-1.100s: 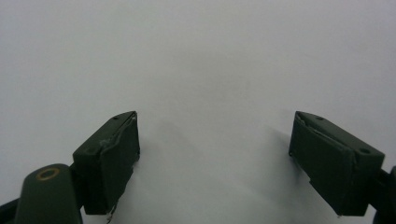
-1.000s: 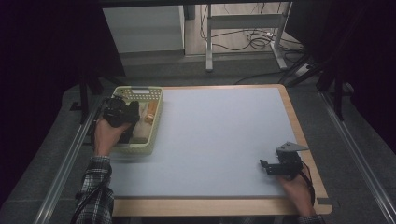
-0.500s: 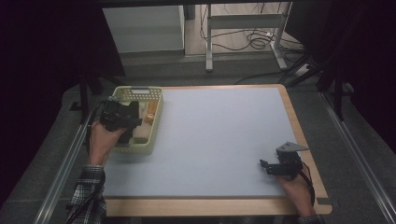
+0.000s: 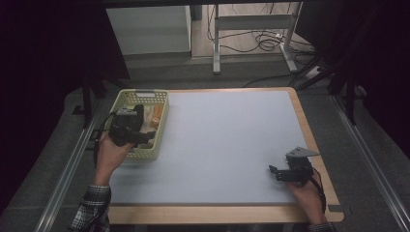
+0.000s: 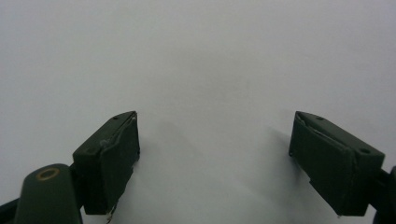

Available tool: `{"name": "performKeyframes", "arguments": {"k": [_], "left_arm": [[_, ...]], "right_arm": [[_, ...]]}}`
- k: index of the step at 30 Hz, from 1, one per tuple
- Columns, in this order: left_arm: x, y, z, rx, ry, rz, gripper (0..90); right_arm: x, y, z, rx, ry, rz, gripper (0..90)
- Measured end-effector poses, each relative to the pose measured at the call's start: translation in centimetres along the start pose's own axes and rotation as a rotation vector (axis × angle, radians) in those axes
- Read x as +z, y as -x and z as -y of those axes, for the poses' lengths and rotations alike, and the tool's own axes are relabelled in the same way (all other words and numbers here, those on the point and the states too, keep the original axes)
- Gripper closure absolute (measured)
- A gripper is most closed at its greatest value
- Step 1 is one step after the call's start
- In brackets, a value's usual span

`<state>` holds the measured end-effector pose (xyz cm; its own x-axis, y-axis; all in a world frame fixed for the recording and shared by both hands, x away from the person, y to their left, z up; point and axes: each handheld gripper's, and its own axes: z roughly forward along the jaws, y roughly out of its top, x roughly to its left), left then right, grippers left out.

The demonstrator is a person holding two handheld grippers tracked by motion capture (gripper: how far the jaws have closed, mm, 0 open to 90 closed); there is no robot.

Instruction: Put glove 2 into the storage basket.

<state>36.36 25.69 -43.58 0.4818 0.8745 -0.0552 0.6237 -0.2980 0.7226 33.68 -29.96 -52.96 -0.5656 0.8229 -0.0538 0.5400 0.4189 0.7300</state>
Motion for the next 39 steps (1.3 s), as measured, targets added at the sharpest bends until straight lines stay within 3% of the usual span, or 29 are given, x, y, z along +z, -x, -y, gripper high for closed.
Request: {"name": "performKeyframes", "arguments": {"k": [3,14,23,30,39], "left_arm": [[0.0,1.6,0.3,0.042,0.011,0.017,0.0],[1.4,7.5,2.1,0.136,0.093,0.126,0.0],[3.3,11.4,4.5,0.202,0.091,0.184,0.0],[5.1,12.9,6.6,0.224,0.057,0.194,0.0],[7.5,12.8,8.6,0.227,-0.033,0.171,0.0]], "right_arm": [[0.0,0.0,0.0,-0.003,0.001,0.0,15.9],[0.0,0.0,0.0,-0.003,0.002,0.0,15.9],[0.0,0.0,0.0,-0.002,0.002,0.0,15.9],[0.0,0.0,0.0,-0.003,0.002,0.0,15.9],[0.0,0.0,0.0,-0.002,0.002,-0.001,15.9]]}}
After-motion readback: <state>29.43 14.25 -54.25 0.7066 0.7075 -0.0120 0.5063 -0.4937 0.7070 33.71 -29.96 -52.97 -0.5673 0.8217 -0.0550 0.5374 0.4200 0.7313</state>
